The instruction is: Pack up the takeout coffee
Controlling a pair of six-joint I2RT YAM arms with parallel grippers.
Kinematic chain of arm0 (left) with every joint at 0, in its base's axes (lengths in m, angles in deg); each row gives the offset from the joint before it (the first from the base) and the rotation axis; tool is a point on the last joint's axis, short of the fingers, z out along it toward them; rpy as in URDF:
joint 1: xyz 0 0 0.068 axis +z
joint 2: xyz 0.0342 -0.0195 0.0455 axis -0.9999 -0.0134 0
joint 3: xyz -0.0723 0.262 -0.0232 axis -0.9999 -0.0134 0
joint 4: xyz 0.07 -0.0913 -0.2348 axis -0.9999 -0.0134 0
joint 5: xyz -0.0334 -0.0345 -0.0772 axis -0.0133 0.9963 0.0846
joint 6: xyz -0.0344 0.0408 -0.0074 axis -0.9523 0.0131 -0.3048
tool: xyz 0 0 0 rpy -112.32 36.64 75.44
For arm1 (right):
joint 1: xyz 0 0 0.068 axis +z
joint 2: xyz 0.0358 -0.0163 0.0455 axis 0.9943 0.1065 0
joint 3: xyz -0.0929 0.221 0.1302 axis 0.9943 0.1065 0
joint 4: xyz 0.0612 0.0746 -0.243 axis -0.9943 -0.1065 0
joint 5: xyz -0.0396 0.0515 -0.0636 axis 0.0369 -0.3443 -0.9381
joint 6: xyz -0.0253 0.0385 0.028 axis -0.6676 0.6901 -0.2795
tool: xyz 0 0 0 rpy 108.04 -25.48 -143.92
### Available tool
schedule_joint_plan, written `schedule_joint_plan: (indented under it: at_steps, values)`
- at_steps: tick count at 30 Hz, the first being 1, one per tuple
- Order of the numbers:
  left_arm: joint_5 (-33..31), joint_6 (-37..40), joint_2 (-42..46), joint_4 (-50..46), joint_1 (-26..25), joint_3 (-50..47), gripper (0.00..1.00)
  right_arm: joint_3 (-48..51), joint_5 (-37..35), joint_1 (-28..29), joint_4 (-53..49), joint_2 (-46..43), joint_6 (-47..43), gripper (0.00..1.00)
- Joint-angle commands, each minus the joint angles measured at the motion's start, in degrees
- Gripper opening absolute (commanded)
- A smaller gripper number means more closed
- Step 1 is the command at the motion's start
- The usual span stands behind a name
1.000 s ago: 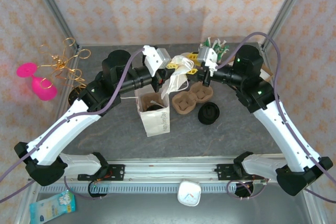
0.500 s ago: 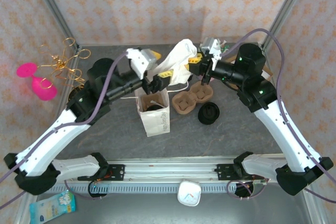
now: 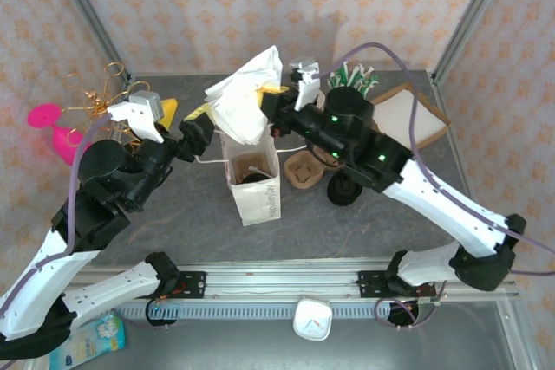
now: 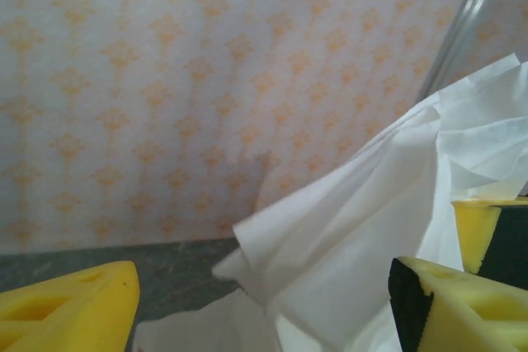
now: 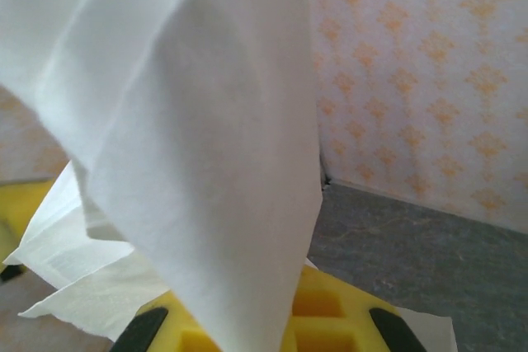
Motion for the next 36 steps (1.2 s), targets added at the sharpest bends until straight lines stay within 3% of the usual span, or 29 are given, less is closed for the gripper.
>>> schedule_joint_plan:
  at_steps: [1, 11, 15, 23, 32, 36]
  values:
    - [-9.47, -8.08, 1.27, -5.66, 0.28, -2.42, 0.81, -3.18, -13.51, 0.85, -3.53, 2.73, 7.19, 0.0]
    - [-10.87, -11.94, 3.16, -6.36, 0.27, -8.54, 0.86, -0.83, -16.83, 2.4, -5.26, 6.4, 11.75, 0.0]
    - [-13.2, -13.37, 2.31, -7.83, 0.28, -8.73, 0.86, -2.45, -22.33, 5.22, -10.62, 7.48, 12.2, 0.0]
    - [-16.79, -15.67, 2.05, -7.95, 0.28, -10.28, 0.88, -6.26, -26.0, 7.04, -19.87, 12.3, 18.87, 0.0]
    - [-16.4, -16.06, 1.54, -7.9, 0.35, -11.58, 0.9, -10.15, -26.82, 7.11, -27.02, 15.57, 18.63, 0.0]
    - [-16.14, -15.73, 0.88, -7.69, 0.33, -11.54, 0.91, -10.64, -32.1, 7.11, -29.43, 14.19, 18.33, 0.01]
